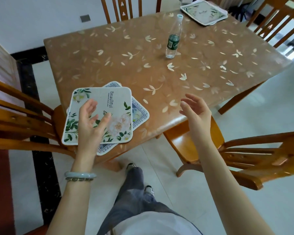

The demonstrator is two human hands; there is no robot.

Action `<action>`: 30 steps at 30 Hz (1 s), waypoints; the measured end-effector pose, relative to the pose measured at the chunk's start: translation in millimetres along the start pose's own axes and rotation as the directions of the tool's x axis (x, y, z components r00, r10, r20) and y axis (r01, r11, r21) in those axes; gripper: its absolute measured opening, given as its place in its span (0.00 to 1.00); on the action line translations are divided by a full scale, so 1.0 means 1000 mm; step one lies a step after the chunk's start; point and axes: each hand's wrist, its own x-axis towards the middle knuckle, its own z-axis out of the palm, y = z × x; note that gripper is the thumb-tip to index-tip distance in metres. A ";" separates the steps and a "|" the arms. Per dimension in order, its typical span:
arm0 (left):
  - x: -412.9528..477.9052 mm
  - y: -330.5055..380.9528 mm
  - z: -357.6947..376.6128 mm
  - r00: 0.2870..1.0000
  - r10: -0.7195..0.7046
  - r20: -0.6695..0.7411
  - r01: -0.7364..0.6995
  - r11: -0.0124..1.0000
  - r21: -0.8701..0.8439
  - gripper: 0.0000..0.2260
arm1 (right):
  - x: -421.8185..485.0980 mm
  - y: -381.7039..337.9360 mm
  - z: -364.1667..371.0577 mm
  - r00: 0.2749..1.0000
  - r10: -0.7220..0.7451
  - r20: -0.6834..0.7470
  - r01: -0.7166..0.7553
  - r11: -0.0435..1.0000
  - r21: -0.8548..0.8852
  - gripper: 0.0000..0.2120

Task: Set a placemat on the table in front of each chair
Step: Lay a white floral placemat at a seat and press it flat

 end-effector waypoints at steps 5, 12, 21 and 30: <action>0.056 -0.003 0.000 1.000 0.005 0.004 -0.005 1.000 -0.003 0.29 | 0.037 -0.002 0.026 0.999 0.005 -0.039 -0.004 1.000 0.008 0.12; 0.111 -0.006 -0.006 1.000 0.015 -0.001 -0.015 1.000 0.013 0.28 | 0.076 -0.004 0.068 0.999 0.008 -0.036 -0.007 0.999 0.045 0.12; 0.136 -0.015 -0.012 0.994 -0.065 -0.089 0.071 0.995 0.063 0.28 | 0.114 0.005 0.107 0.995 0.060 0.085 -0.064 0.997 0.042 0.13; 0.144 -0.049 -0.023 0.979 -0.139 -0.147 0.149 0.987 0.061 0.27 | 0.127 0.032 0.145 0.961 0.135 0.241 -0.140 0.990 0.006 0.11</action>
